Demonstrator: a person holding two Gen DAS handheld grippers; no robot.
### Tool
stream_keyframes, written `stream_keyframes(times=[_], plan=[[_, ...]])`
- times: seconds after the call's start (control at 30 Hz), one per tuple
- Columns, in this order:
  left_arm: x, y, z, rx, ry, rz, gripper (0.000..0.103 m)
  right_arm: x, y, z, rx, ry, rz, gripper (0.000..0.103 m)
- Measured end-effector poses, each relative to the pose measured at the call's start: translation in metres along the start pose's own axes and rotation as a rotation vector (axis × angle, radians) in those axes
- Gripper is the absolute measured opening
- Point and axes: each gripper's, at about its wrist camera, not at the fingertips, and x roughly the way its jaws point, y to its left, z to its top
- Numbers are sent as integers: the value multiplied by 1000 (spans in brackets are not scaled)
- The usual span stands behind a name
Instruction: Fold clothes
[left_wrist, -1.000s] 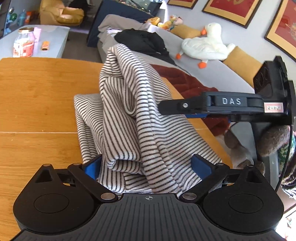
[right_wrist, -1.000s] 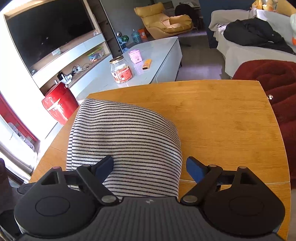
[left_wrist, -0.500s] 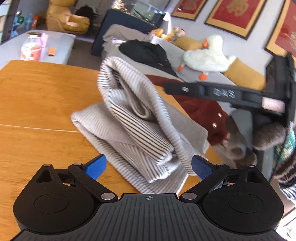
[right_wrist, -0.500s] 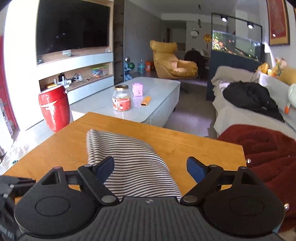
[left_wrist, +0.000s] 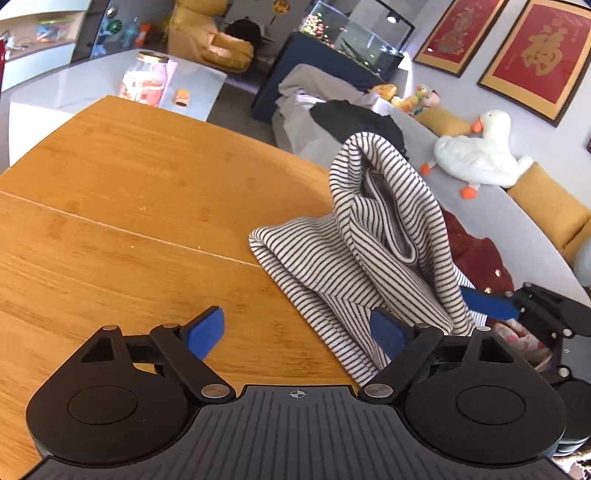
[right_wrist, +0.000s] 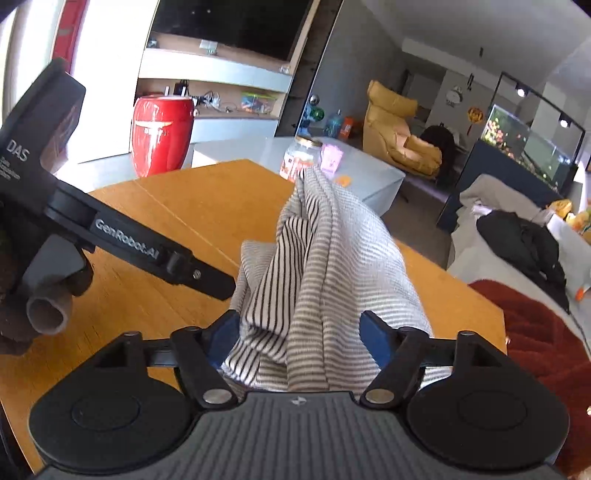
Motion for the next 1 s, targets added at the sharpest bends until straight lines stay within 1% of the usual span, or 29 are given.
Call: stream_keyframes(times=[0.03,0.07,0.17,0.2,0.27,0.3,0.33,0.37,0.4,0.43,0.47,0.5,0.57,0.6,0.63,0.7,0.8,0.83,0.9,1.0], plan=[[0,0,2,-5,-4,7,89,2,3,2,-5,-20,-14,90],[0,1,4,-14,-11,13,89,8,6,3,-3,-32,-20,90],[-2,1,10,-28,-31,29,89,35,7,5,29,-20,-25,90],[-3,1,11,-29,-35,34,89,41,2,4,54,-18,-28,88],[-7,0,12,-17,-36,40,89,42,-13,2,122,-37,-22,79],[-10,0,12,-8,-36,42,89,40,-21,0,158,-49,-14,69],[-12,-1,12,6,-35,44,89,34,-31,-2,191,-62,-5,57],[-13,-2,12,14,-32,44,89,28,-40,-5,218,-76,0,49],[-11,-3,13,14,-24,40,89,22,-47,-8,235,-93,-2,34],[-10,-4,14,11,-16,32,87,16,-50,-11,235,-116,-15,28],[-5,-6,15,6,-1,14,81,8,-52,-12,235,-142,-27,26],[0,-11,15,6,15,-5,77,0,-55,-11,254,-168,-14,23],[12,-21,16,14,49,-32,64,-14,-63,-11,332,-213,77,22],[19,-26,16,20,67,-39,63,-18,-66,-12,365,-228,124,22],[26,-31,15,25,84,-34,63,-20,-68,-15,397,-237,169,22],[39,-41,14,39,112,-21,63,-9,-74,-26,463,-224,223,22],[47,-55,13,90,110,41,64,12,-90,-43,589,-194,303,23],[49,-58,13,100,111,60,66,17,-96,-49,631,-190,334,23],[49,-61,12,96,113,88,69,24,-106,-59,688,-186,371,24],[50,-66,11,94,114,131,71,25,-109,-73,721,-212,392,25]])
